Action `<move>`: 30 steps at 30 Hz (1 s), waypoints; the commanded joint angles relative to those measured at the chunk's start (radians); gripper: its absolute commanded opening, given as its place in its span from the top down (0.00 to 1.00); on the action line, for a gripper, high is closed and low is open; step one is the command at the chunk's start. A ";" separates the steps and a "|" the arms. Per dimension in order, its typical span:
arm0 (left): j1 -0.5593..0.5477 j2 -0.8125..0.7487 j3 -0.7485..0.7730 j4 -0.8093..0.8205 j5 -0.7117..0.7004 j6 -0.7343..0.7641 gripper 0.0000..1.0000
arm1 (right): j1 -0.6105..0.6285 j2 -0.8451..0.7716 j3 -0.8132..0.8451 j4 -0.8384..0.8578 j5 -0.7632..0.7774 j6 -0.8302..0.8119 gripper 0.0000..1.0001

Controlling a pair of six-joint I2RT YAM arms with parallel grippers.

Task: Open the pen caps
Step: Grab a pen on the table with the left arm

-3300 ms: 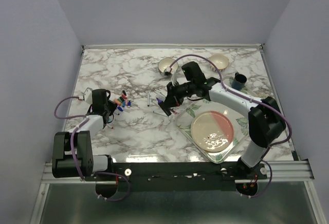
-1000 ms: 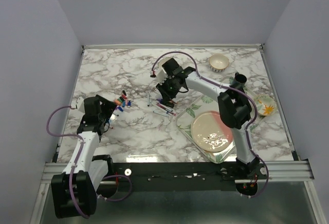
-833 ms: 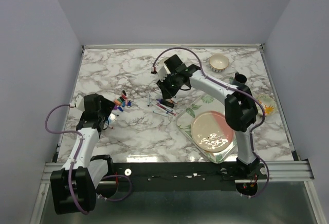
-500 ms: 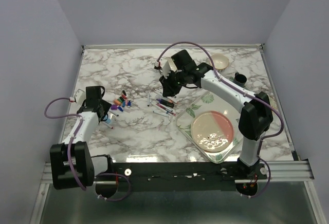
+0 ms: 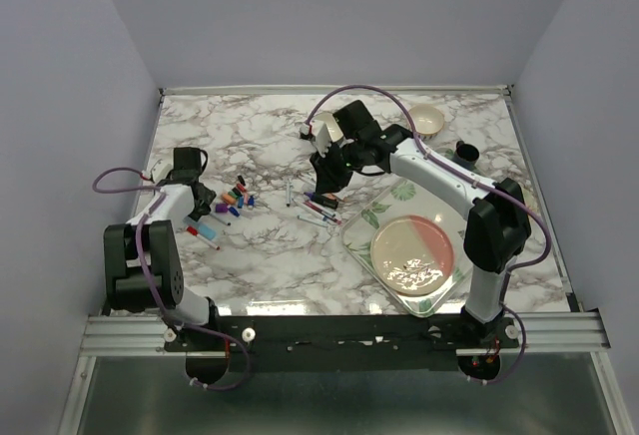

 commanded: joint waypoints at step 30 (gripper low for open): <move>0.003 -0.298 -0.082 0.048 0.191 0.159 1.00 | 0.002 -0.116 -0.069 0.026 -0.275 -0.005 0.75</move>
